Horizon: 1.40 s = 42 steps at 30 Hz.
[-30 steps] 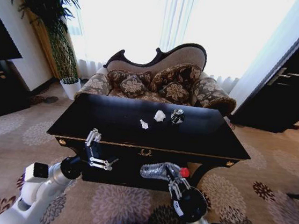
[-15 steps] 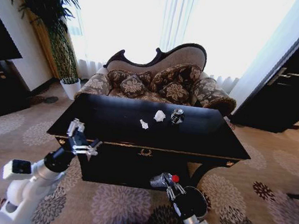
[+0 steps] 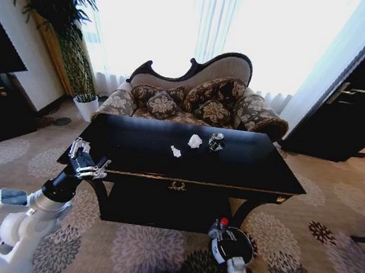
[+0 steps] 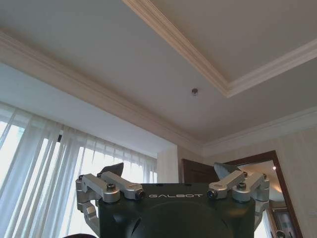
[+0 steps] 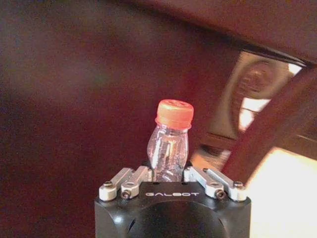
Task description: Move to the front of the table and place the trash on the table into the trash bin.
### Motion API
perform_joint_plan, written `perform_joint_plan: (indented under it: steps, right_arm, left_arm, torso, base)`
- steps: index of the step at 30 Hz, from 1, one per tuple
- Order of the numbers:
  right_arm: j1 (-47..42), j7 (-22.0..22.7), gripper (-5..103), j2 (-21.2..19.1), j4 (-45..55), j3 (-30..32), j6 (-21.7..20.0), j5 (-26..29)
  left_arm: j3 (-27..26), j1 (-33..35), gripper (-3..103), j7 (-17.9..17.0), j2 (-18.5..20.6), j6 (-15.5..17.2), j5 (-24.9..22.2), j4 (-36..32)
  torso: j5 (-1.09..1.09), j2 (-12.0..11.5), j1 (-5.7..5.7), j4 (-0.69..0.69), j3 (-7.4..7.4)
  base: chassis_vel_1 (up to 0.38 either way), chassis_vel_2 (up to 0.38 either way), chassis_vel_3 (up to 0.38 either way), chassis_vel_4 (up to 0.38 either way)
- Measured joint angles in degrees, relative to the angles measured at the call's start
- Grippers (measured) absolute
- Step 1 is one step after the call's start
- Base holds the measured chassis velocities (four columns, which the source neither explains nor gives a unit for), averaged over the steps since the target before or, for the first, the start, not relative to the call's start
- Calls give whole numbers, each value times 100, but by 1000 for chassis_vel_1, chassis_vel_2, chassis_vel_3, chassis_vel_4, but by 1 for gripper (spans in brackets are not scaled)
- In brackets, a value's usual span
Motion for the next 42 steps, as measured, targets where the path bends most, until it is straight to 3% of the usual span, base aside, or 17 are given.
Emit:
perform_joint_plan:
  steps: [3,7,42]
  right_arm:
    - [185,406,22,-50,-309,5,-164,67]
    - [292,546,22,-144,-492,28,-262,204]
    - [1019,661,22,-617,-1634,114,275,423]
  left_arm:
    - [-21,15,100,0,3,-13,3,-13]
    - [-81,42,100,10,-5,-39,11,-13]
    - [-170,150,100,68,-7,-83,58,-55]
  torso:
    - [1,0,0,0,0]
    - [-1,0,0,1,0]
    - [0,0,0,0,0]
  base:
    - [0,0,0,0]
    - [0,0,0,0]
    - [0,0,0,0]
